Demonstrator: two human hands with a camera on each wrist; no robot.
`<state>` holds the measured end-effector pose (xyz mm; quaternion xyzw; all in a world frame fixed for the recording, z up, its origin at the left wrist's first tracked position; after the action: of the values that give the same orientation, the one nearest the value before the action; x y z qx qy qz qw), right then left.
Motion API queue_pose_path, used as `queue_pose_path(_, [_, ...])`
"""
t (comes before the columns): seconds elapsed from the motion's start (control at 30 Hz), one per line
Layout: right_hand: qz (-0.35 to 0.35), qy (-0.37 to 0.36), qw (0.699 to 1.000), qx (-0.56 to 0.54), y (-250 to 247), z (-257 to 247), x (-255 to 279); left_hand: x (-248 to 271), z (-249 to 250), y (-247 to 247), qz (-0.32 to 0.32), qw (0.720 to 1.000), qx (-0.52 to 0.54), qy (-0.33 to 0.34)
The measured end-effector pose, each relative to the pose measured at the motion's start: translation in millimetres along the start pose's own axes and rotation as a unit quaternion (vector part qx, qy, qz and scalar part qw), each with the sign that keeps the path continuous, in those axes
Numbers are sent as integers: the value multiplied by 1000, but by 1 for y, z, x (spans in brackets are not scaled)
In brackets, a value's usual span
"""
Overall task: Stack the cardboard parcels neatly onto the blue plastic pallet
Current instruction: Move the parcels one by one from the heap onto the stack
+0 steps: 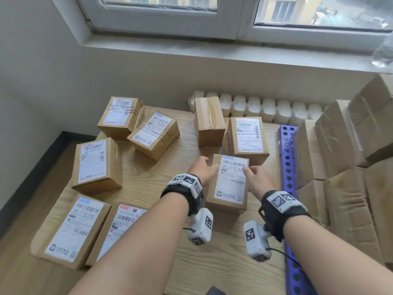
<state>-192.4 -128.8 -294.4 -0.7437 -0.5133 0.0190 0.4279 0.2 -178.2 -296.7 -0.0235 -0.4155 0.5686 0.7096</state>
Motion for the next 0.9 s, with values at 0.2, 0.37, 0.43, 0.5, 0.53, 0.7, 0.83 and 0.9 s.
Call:
queue_pose_path(0.2, [-35,56,995,-75,21,26,-8,-20,-26,23,-21,998,37,-38])
queue_pose_path(0.37, [-68,100,983,-137,30,33,4,-37,-59,38,-35,985,135,-105])
queue_pose_path(0.43, [-77,117,978,-151,33,33,9,-14,-47,29,-43,983,146,-107])
queue_pose_path(0.5, [-87,126,976,-153,35,30,14,4,-38,19,-36,984,142,-102])
queue_pose_path(0.53, [-86,127,976,-156,35,29,16,9,-37,14,-28,984,144,-105])
queue_pose_path(0.7, [-86,120,974,-170,37,22,24,7,-48,6,-16,985,138,-103])
queue_pose_path(0.83, [-77,99,979,-160,35,16,34,20,-50,-3,-23,987,130,-90])
queue_pose_path(0.9, [-75,95,980,-159,34,12,42,32,-48,-9,-26,988,130,-81])
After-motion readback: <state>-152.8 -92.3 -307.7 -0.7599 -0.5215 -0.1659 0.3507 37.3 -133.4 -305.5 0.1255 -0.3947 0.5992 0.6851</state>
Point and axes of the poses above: each hand's wrist, its own x-axis away from the middle knuckle, its own y-axis out of the palm, z = x × y, the point moved 10 cm from there along -x, towards the middle knuckle, and after that the axes turned 7 degrees about z, right-handed, at the moved point
